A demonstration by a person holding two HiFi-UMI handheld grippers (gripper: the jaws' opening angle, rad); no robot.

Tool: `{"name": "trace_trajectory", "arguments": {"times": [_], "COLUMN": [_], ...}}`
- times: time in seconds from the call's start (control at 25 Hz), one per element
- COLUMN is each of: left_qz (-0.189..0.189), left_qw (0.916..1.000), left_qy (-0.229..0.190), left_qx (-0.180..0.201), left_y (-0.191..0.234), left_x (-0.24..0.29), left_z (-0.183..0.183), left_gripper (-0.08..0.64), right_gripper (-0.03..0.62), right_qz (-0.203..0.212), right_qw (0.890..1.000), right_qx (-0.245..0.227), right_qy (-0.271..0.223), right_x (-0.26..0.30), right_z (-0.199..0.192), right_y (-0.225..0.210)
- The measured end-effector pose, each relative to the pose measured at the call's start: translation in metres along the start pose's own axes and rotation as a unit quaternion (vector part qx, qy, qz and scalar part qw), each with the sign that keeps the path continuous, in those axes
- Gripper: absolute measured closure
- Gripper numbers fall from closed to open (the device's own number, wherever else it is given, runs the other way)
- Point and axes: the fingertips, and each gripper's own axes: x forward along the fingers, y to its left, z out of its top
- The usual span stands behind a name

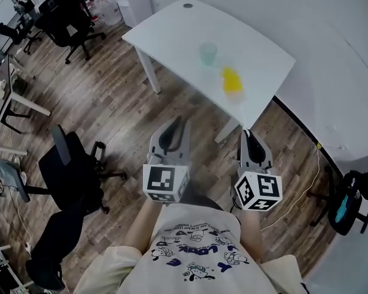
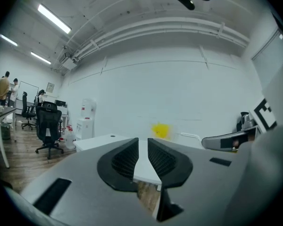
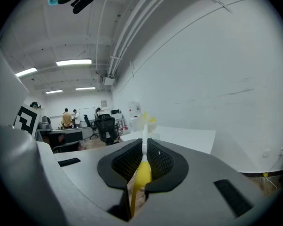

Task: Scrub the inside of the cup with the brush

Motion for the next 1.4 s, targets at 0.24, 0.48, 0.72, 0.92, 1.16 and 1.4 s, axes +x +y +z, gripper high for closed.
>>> {"name": "trace_trajectory", "arguments": {"times": [0.24, 0.48, 0.72, 0.92, 1.16, 1.4], "left_qz": [0.009, -0.001, -0.027, -0.054, -0.092, -0.136], "left_qw": [0.9999, 0.9999, 0.9995, 0.9983, 0.9950, 0.9891], "left_qy": [0.007, 0.011, 0.016, 0.021, 0.038, 0.055], "left_qx": [-0.001, -0.004, 0.000, 0.001, 0.010, 0.007], "left_y": [0.016, 0.035, 0.068, 0.092, 0.112, 0.118], "left_x": [0.015, 0.059, 0.120, 0.173, 0.223, 0.258], "left_z": [-0.003, -0.009, 0.002, 0.009, 0.005, -0.009], "left_gripper": [0.512, 0.512, 0.471, 0.454, 0.422, 0.375], "right_gripper": [0.546, 0.546, 0.546, 0.546, 0.546, 0.546], "right_qz": [0.003, -0.007, -0.028, -0.049, -0.076, -0.102], "right_qw": [1.000, 1.000, 1.000, 0.999, 0.997, 0.995], "right_qx": [-0.003, -0.002, 0.003, 0.007, 0.017, 0.020], "right_qy": [0.002, 0.009, 0.009, 0.007, 0.007, 0.010], "right_x": [0.023, 0.068, 0.129, 0.178, 0.227, 0.255], "right_z": [0.003, 0.002, 0.016, 0.029, 0.036, 0.040], "right_y": [-0.003, -0.011, -0.016, -0.023, -0.031, -0.044]}}
